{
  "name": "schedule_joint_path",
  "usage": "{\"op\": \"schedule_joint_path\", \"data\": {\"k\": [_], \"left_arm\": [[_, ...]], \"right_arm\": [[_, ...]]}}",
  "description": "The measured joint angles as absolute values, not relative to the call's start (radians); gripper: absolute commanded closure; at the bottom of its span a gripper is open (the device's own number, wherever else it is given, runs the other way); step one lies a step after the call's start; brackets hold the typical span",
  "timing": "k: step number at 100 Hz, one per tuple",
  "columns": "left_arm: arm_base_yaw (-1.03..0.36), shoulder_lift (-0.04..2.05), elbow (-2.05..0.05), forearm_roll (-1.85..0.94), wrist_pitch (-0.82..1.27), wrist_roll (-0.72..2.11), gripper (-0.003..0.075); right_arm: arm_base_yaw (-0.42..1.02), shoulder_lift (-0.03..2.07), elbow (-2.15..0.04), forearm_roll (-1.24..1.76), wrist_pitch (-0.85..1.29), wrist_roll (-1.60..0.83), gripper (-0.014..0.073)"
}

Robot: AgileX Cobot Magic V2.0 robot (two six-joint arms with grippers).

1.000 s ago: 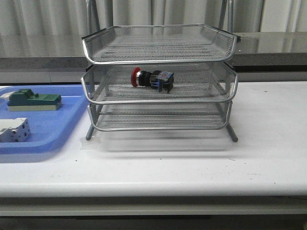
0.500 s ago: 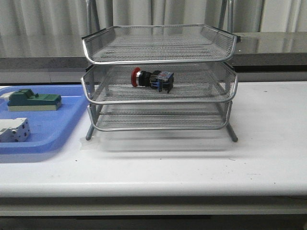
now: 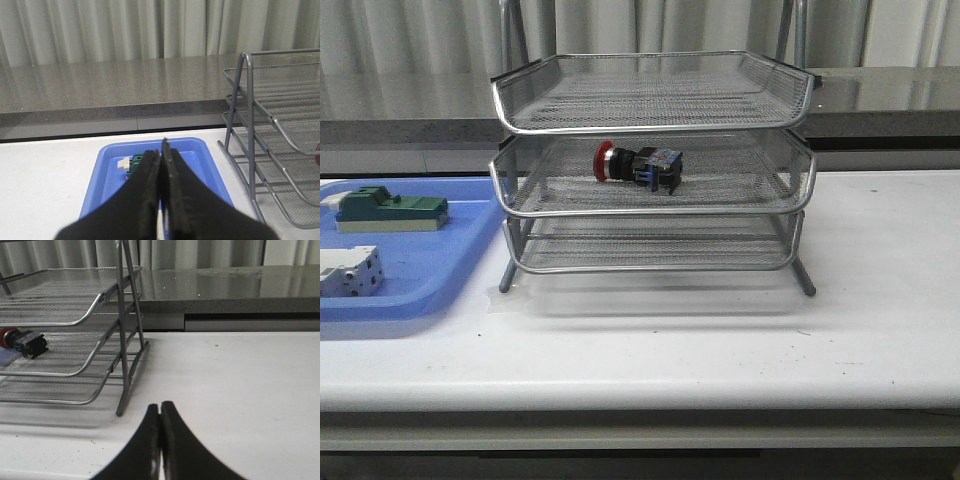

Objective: Place button on rack with both arms

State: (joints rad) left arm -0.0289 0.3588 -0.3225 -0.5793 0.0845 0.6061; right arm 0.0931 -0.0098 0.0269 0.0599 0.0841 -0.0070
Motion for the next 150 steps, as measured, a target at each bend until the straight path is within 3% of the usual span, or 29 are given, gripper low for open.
{"op": "schedule_joint_path", "data": {"k": [31,44,100,150], "left_arm": [[-0.029,0.318,-0.322,-0.104,0.1,0.098,0.074],[-0.029,0.278,-0.316,0.007,0.109,0.023,0.074],[-0.029,-0.003,-0.007,0.046,0.111,-0.118,0.074],[-0.081,-0.005,0.0,0.103,0.014,-0.168,0.074]], "right_arm": [[0.093,-0.01,0.027,0.06,0.084,-0.007,0.0654],[0.093,-0.01,0.027,0.06,0.084,-0.007,0.0654],[0.093,-0.01,0.027,0.06,0.084,0.0,0.0654],[0.093,-0.01,0.027,0.06,0.086,0.0,0.0654]]}}
